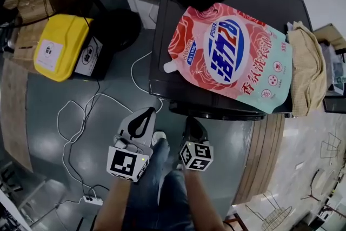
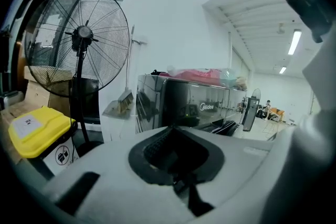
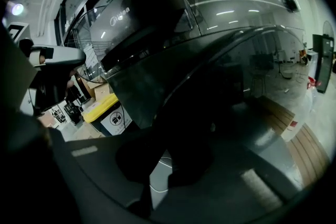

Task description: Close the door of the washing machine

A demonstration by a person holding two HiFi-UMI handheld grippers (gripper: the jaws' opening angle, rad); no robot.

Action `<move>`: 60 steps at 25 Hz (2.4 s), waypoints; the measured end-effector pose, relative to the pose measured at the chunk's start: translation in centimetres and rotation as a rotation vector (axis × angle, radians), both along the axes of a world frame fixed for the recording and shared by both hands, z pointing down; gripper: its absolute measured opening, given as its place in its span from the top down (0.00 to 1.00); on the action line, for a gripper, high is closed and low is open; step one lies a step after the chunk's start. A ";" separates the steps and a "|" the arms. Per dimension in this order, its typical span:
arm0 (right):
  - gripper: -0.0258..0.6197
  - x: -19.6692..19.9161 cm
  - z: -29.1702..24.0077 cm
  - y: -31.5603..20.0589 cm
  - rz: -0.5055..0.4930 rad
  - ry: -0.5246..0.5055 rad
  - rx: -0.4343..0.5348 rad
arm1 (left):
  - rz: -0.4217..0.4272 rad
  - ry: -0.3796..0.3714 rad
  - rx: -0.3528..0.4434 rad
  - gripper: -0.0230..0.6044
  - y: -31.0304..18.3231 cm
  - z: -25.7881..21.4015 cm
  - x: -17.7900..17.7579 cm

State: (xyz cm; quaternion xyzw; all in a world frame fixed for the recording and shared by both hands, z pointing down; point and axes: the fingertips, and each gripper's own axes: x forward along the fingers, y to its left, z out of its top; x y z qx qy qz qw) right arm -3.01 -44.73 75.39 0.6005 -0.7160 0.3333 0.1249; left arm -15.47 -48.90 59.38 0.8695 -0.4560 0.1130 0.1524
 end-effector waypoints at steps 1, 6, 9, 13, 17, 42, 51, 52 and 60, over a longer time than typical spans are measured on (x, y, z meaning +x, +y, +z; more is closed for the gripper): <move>0.94 0.0 -0.7 0.0 -0.006 0.003 0.016 | -0.003 0.001 0.007 0.95 0.2 -0.4 0.0; 0.94 0.6 -5.9 -0.5 -0.038 0.025 0.135 | -0.011 0.002 0.043 0.95 1.5 -2.9 0.5; 0.94 1.4 -10.2 -0.7 -0.061 0.046 0.224 | -0.016 0.003 0.077 0.95 2.4 -5.0 1.2; 0.94 2.6 -16.5 0.1 -0.096 0.077 0.345 | -0.025 0.006 0.140 0.95 4.0 -8.7 2.6; 0.94 4.2 -23.5 1.9 -0.117 0.096 0.471 | -0.041 0.007 0.217 0.95 6.0 -13.2 4.0; 0.94 15.5 -53.1 15.0 -0.053 0.166 0.927 | -0.059 0.021 0.598 0.95 18.5 -37.7 12.2; 0.94 16.5 -52.7 16.6 -0.022 0.177 0.903 | -0.041 0.039 0.603 0.95 19.2 -38.0 12.9; 0.94 16.6 -52.6 16.6 -0.018 0.177 0.900 | -0.036 0.039 0.606 0.95 19.3 -38.0 13.0; 0.94 16.2 -52.2 16.7 -0.020 0.176 0.884 | -0.025 0.040 0.610 0.95 19.5 -38.1 13.0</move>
